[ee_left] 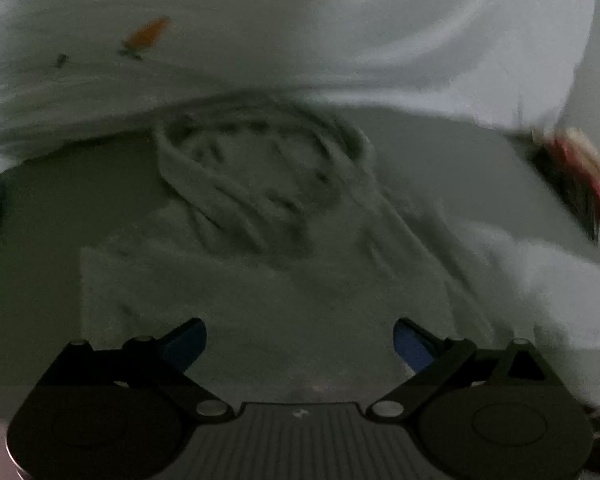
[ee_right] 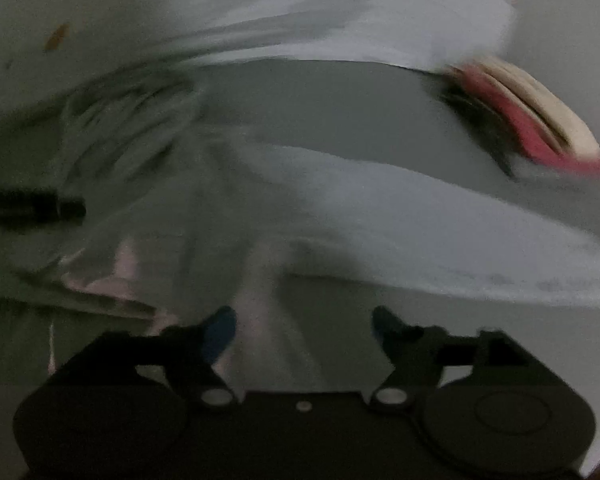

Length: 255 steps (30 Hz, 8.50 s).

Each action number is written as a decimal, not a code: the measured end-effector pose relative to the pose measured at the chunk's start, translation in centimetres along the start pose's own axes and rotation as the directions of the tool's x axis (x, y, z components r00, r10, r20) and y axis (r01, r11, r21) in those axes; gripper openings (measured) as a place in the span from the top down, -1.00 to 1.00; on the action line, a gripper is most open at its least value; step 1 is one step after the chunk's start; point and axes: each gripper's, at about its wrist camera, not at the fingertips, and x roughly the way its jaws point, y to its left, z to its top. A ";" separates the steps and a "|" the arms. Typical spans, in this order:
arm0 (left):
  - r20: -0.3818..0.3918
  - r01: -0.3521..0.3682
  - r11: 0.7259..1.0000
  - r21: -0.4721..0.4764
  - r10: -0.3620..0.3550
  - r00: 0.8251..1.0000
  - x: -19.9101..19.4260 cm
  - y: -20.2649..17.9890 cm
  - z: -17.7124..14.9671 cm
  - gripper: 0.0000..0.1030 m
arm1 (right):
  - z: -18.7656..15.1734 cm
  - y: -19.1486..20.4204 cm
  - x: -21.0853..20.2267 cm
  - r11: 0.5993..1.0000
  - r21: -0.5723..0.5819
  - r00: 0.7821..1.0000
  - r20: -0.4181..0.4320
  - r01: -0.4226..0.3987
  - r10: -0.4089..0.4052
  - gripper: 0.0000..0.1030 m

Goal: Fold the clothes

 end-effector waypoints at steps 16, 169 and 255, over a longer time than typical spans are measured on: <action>-0.224 -0.161 0.985 0.062 0.171 0.959 1.3 -11.6 -3.5 -1.00 | -2.4 -25.5 1.0 0.899 0.393 0.962 0.105 0.192 -0.252 -0.55; -0.008 -0.087 0.896 -0.435 0.093 0.996 -2.0 17.3 0.2 -1.00 | 4.6 8.7 8.0 0.977 -0.207 0.990 0.119 -0.052 0.078 -0.94; 0.136 -0.352 0.931 0.099 0.338 0.931 -5.9 12.3 0.0 -1.00 | 3.7 6.9 4.5 0.869 -0.419 0.945 0.293 0.263 -0.145 -0.96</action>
